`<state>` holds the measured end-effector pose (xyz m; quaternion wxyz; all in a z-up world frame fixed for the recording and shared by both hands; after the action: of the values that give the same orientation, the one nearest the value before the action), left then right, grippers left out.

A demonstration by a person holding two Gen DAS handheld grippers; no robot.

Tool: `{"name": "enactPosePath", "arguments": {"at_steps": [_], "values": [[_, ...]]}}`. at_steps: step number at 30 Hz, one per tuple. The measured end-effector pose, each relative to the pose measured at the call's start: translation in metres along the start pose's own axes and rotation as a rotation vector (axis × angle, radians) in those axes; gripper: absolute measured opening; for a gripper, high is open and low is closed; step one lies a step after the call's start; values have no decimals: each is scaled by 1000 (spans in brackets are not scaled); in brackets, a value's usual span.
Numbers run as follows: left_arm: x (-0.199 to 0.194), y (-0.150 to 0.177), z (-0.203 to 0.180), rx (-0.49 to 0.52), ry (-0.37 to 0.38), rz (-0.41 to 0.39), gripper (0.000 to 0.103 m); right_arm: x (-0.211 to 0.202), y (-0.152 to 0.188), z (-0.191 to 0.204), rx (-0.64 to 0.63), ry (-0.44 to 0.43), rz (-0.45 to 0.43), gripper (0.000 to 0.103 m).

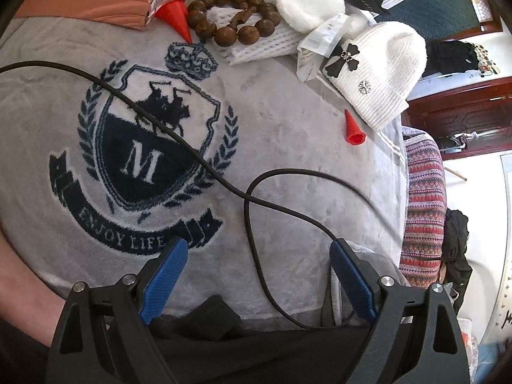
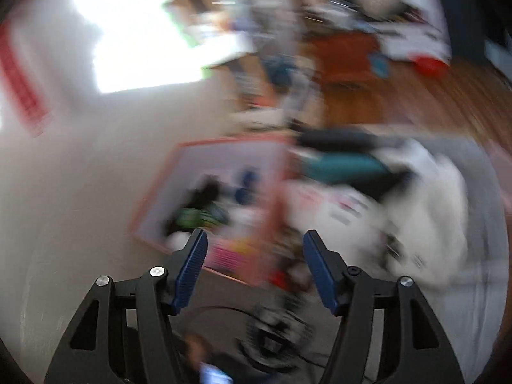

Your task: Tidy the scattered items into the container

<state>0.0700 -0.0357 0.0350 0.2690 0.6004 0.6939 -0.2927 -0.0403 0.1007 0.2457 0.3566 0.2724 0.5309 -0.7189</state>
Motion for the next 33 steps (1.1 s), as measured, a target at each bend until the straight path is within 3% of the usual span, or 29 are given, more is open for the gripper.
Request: {"name": "enactPosePath", "arguments": {"at_steps": [2,5,7,9,10,12,16,20,24,25,26,27,29,33], "values": [[-7,1,-5,22,51,-24,91,8,26,-67,150,41,29,61],[-27,0,-14,49,141,-112,91,22,75,-147,377,36,84,61],[-39,-7,-20,67,120,-193,91,34,113,-188,517,2,117,61],[-46,-16,-28,92,63,-267,91,51,143,-221,699,-11,236,61],[-45,-22,-33,103,36,-292,91,55,146,-229,759,-54,258,61],[-33,-37,-43,111,14,-307,91,53,134,-232,791,-163,217,61],[-3,-77,-55,177,-35,-330,91,48,106,-226,713,-163,147,61],[34,-119,-48,163,-108,-312,90,60,116,-233,811,-283,182,61],[57,-144,-55,167,-113,-299,89,71,116,-239,831,-309,185,61],[62,-147,-59,177,-103,-285,80,71,115,-240,829,-315,183,61],[68,-149,-62,199,-127,-251,8,70,116,-243,829,-321,181,61],[73,-150,-64,209,-152,-217,5,71,117,-244,829,-328,180,61],[69,-147,-65,202,-134,-195,4,73,119,-245,831,-337,184,61],[27,-136,-65,156,-45,-229,4,75,125,-250,874,-370,190,61]]}}
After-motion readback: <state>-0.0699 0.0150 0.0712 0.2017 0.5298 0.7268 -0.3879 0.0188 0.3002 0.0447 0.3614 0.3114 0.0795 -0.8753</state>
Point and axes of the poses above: each gripper's, at about its wrist camera, not at the fingertips, and x roughly the way its jaws point, z to its left, y to its underside, the point moved 1 cm from there along x, roughly the way its jaws point, and after that the axes turned 10 degrees about y, right-handed, at the moved point
